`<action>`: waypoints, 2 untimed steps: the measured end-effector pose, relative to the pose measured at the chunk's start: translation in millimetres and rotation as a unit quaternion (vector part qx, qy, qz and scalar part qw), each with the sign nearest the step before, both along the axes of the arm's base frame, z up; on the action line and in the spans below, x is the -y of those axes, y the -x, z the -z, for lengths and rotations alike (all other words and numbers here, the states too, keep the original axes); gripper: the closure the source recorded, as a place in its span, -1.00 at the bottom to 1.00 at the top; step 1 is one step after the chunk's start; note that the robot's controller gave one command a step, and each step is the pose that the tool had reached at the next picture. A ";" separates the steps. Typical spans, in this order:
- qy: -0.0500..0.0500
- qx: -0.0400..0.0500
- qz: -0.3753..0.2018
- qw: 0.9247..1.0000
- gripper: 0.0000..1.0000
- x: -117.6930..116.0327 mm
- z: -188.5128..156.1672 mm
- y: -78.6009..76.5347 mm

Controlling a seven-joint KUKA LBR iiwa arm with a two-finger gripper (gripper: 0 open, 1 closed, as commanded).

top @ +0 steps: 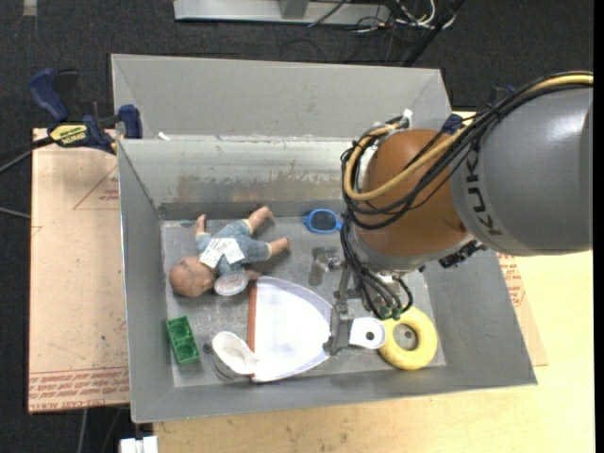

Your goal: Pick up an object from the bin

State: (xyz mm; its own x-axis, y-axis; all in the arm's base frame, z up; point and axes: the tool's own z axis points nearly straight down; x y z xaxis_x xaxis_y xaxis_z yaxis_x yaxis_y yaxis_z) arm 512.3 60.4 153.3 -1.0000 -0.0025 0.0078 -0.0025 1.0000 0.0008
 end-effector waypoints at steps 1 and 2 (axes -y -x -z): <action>0.000 0.004 0.001 1.000 -1.00 0.2 -4.2 -1.7; -0.001 0.005 -0.012 1.000 -1.00 22.7 26.0 -28.0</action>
Offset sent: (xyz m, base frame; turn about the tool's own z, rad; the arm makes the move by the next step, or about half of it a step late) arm 0.0385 -0.0365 -0.0441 -0.0355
